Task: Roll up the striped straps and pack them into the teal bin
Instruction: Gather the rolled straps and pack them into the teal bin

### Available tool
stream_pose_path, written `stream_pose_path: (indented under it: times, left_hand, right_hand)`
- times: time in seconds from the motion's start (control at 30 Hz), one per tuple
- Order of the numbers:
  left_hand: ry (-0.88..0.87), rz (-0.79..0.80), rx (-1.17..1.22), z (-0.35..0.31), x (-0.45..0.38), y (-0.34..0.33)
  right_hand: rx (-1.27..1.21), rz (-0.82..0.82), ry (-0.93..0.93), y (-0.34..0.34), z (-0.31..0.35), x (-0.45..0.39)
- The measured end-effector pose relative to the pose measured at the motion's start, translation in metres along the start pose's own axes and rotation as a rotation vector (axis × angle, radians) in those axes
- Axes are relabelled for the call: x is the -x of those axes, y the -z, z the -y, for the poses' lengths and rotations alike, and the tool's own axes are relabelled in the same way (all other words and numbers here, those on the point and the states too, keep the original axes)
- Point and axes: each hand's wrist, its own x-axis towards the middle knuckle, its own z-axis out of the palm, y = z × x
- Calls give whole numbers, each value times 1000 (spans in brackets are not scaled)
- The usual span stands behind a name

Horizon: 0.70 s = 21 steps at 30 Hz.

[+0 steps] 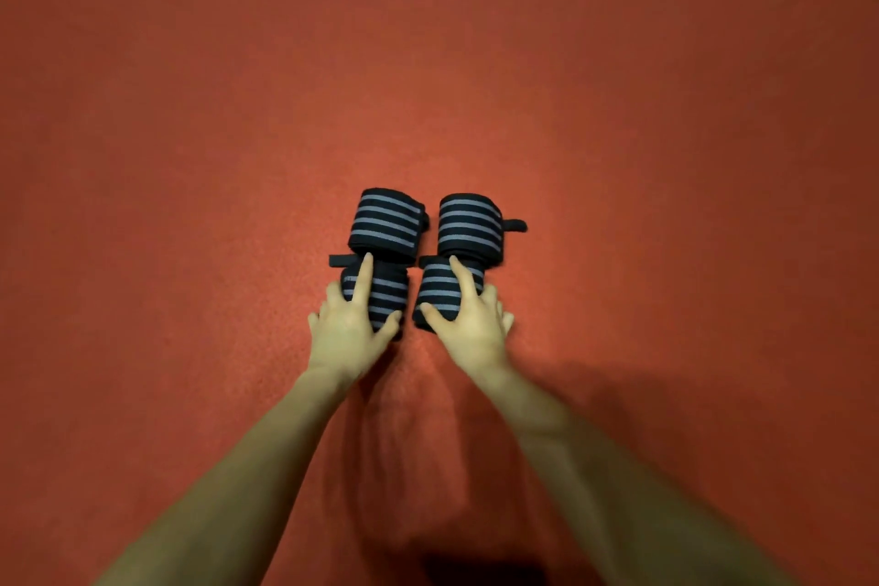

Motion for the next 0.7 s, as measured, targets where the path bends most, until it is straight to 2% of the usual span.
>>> stream_pose_path:
  times: [0.13, 0.4, 0.5, 0.7]
  left_hand:
    - [6, -30, -10, 4, -4, -6]
    - [-3, 104, 25, -6, 56, -35]
    - [-8, 173, 51, -6, 83, -39]
    - [-21, 144, 56, -15, 110, -41]
  right_hand:
    - [-78, 33, 54, -6, -3, -4]
    - [-78, 169, 23, -2, -52, 52]
    - [30, 226, 66, 5, -65, 74]
    - [132, 157, 39, 0, -69, 98]
